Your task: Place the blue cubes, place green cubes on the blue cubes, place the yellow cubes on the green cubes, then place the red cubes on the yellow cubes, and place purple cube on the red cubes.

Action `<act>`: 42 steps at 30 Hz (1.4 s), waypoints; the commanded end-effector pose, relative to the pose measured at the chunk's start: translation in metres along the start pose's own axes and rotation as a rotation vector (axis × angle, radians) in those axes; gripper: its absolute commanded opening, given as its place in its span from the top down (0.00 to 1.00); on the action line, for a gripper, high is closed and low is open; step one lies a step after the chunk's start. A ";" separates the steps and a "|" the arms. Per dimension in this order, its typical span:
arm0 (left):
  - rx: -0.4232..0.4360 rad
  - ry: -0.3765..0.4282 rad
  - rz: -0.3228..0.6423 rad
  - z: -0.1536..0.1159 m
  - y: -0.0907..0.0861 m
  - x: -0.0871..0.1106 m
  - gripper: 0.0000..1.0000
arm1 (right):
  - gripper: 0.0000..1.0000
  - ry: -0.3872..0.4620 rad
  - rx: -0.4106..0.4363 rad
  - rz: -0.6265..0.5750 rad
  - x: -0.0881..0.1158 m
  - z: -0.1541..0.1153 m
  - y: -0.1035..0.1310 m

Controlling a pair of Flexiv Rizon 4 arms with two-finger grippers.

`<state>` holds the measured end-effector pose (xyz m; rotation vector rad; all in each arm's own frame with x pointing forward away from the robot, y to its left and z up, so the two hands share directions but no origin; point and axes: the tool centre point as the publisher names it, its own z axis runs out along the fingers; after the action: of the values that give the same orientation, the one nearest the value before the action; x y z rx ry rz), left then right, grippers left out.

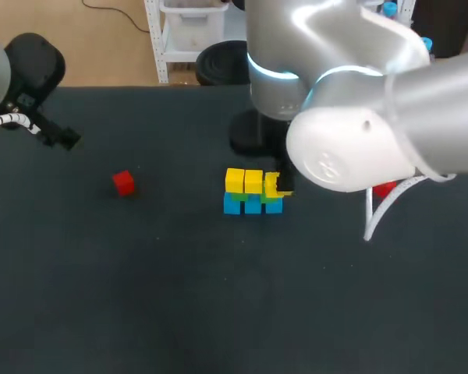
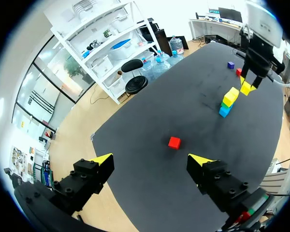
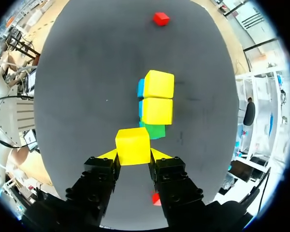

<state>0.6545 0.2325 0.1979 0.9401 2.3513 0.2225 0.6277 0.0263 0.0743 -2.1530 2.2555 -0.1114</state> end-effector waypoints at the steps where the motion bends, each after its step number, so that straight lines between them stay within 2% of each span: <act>1: 0.002 -0.001 0.001 0.001 0.001 0.000 0.00 | 1.00 0.003 -0.015 -0.004 -0.003 0.000 -0.005; 20: 0.002 -0.001 0.001 0.001 0.001 0.000 0.00 | 1.00 0.003 -0.015 -0.004 -0.003 0.000 -0.005; 27: 0.002 -0.001 0.001 0.001 0.001 0.000 0.00 | 1.00 -0.032 -0.030 0.075 0.034 0.000 0.010; 29: 0.002 -0.001 0.001 0.001 0.001 0.000 0.00 | 1.00 -0.024 -0.025 0.084 0.038 -0.002 0.009; 36: 0.002 -0.001 0.001 0.001 0.001 0.000 0.00 | 1.00 -0.013 0.014 0.034 0.027 0.001 -0.014; 42: 0.002 -0.001 0.001 0.001 0.001 0.000 0.00 | 1.00 -0.010 0.005 -0.033 0.018 0.010 -0.033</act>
<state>0.6545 0.2325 0.1979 0.9401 2.3513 0.2225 0.6464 -0.0004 0.0728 -2.1641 2.1967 -0.1258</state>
